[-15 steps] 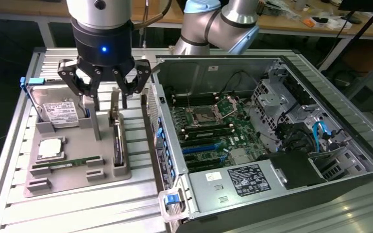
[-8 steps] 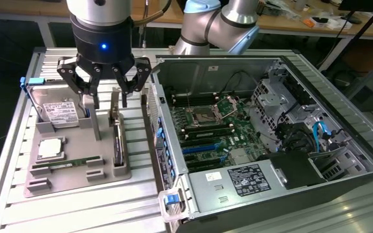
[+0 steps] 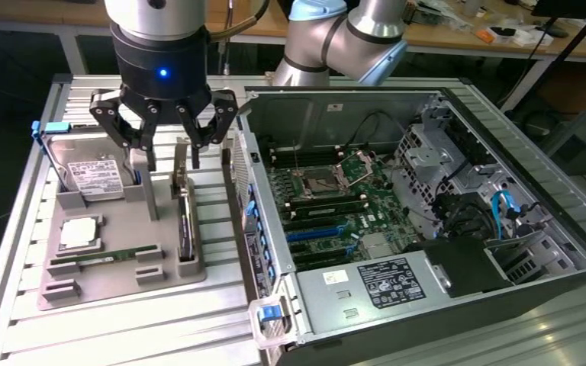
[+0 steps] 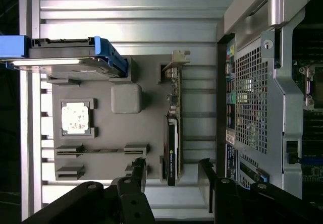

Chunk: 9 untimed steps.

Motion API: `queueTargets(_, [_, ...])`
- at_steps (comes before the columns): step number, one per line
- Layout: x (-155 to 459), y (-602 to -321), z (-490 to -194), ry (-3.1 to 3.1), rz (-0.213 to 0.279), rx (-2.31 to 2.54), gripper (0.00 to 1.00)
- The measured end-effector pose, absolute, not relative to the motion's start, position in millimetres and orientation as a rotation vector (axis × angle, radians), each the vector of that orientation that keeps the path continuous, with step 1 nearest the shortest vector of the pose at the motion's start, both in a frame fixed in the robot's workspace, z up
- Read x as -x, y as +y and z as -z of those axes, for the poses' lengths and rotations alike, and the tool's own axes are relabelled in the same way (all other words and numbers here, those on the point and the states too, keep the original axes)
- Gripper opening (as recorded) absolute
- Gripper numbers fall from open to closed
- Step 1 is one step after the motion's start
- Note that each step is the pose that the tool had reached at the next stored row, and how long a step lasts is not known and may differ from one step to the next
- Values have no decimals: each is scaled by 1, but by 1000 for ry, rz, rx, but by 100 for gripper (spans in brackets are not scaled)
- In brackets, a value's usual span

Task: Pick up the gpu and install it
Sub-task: 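Pick up the gpu and move the gpu toward the slot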

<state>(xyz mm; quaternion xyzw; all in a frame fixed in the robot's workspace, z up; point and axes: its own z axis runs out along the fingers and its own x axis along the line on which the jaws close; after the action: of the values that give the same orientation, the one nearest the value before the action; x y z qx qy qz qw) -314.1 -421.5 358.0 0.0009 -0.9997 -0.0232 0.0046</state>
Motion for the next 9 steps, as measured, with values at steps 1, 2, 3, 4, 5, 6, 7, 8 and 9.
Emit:
queueTargets(1, [314, -421, -358, -3131, 73, -3, 54])
queueTargets(2, [314, -421, -358, -3131, 73, -3, 54])
queueTargets(3, [314, -421, -358, -3131, 73, -3, 54])
queueTargets(4, [314, -421, -358, -3131, 73, -3, 54])
queueTargets(5, [314, -422, -355, -3135, 73, -3, 54])
queueTargets(6, [314, -422, -355, -3137, 73, -3, 54])
queueTargets(7, [314, -421, -354, -3139, 73, -3, 54])
queueTargets(8, [314, -422, -353, -3141, 73, -3, 54])
queueTargets(9, [314, -421, -352, -3144, 73, -3, 54])
